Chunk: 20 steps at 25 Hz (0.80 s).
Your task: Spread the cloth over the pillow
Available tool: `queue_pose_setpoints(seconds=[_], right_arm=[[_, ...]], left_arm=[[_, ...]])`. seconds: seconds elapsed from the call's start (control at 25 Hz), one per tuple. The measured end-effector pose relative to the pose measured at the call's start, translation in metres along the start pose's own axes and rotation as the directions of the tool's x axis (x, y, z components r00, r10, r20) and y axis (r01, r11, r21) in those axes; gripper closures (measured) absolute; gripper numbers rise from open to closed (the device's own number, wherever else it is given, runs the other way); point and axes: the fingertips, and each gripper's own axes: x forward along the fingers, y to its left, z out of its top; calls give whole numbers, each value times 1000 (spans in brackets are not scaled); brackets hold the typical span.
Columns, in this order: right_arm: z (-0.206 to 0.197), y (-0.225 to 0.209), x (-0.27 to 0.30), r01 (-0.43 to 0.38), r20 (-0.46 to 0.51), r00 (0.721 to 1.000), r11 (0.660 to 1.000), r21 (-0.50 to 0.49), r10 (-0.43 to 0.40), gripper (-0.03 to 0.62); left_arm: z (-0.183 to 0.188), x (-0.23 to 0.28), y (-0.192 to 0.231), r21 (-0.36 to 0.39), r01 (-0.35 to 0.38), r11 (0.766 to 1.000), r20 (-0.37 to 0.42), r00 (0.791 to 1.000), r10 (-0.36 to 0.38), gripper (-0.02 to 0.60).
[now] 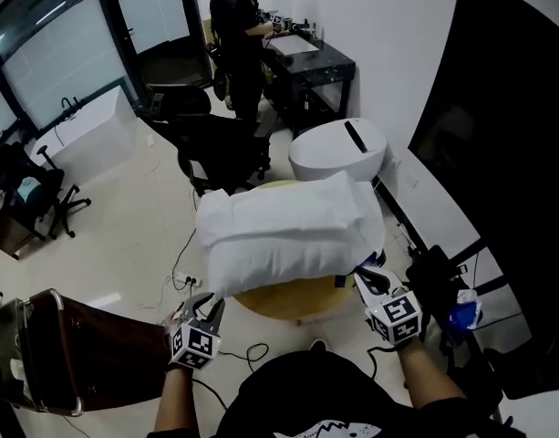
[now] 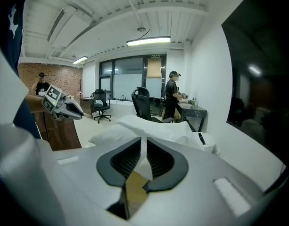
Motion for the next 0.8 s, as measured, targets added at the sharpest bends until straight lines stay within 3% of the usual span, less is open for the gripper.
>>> queue_pose_setpoints(seconds=[0.32,0.6,0.8], right_arm=[[-7,-40,33,-77,-49,996,986,-149,70,480],[-1,-48,64,-119,-129,989,916,-382,74,447],[-8,-64,90,-112,-182,982,911,-397,41,433]], left_arm=[[13,36,22,-1,-65,998,-96,993,64,483],[-9,54,40,1,-69,998,-194,979,67,440],[-36,84,59,30,-33,999,-258,965,40,423]])
